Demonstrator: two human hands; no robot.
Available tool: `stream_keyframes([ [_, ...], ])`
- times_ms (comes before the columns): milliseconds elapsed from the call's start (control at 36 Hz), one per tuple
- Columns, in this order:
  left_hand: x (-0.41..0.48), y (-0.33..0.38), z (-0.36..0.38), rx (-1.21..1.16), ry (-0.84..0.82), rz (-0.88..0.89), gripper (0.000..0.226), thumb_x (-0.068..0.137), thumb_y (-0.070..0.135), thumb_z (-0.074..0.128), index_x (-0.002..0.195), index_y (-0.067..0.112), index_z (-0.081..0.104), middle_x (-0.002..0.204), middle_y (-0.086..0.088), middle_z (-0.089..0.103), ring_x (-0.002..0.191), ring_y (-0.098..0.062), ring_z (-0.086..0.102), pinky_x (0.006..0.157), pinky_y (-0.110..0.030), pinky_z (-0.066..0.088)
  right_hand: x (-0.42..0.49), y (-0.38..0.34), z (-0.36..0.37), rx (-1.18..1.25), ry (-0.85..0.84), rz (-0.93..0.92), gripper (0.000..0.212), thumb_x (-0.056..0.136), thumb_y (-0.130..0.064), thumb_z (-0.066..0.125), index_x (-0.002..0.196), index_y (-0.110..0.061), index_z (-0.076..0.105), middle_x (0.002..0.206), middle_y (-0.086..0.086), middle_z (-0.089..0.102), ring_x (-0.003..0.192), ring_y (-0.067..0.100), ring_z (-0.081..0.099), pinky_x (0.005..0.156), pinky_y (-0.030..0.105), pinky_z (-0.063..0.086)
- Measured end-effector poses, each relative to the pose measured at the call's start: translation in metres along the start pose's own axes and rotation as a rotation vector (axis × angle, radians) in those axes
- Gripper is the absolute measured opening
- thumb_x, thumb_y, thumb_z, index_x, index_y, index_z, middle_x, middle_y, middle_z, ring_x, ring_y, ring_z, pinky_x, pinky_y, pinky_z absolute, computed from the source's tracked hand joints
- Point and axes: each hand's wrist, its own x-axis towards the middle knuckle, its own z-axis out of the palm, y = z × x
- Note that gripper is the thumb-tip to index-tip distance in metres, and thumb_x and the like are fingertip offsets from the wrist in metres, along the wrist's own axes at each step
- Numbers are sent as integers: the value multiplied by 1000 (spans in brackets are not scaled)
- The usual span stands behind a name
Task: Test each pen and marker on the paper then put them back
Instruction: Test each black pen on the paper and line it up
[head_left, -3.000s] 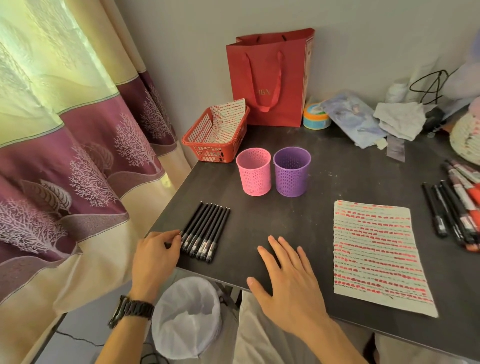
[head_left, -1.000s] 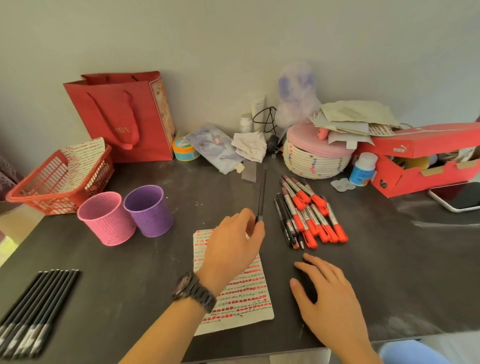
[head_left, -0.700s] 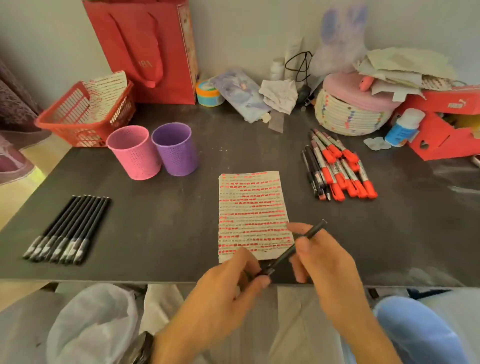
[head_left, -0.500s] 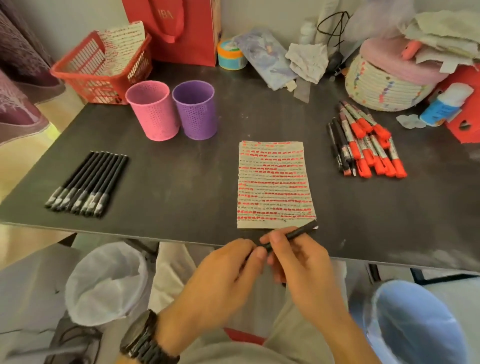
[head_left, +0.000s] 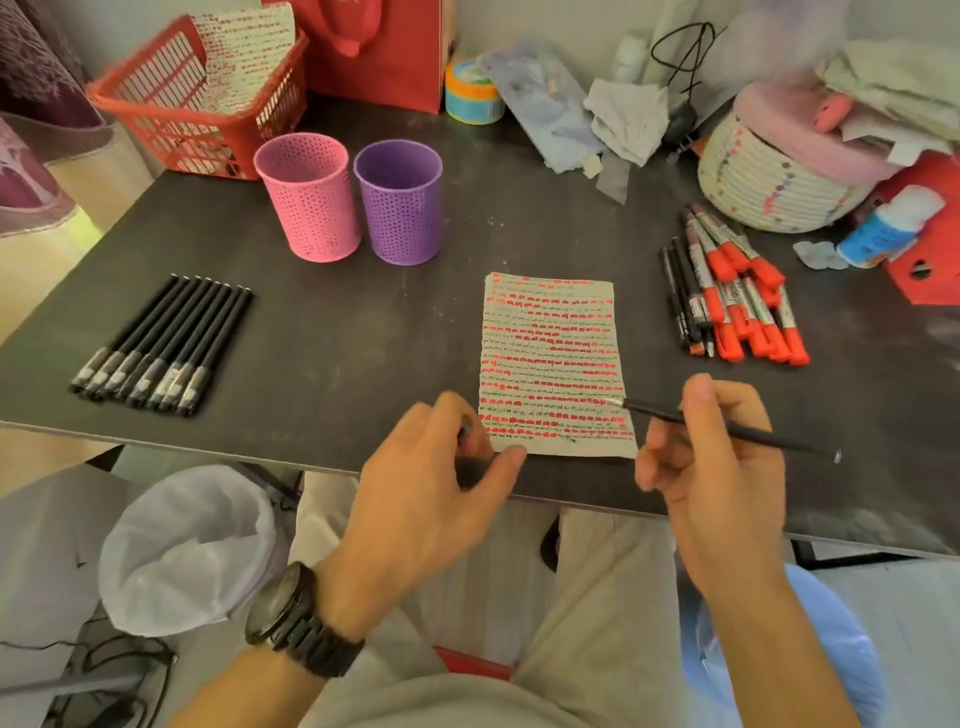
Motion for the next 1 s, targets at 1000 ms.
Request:
stream_keyframes([
  [1000, 35, -11, 23, 96, -34, 165, 42, 82, 32, 76, 118, 20, 58, 93, 21, 48, 108, -5, 50, 99, -41, 53, 27, 55, 30, -562, 43, -114, 29, 91, -20, 70, 64, -19, 62, 50, -5, 64, 48, 8, 63, 59, 23, 54],
])
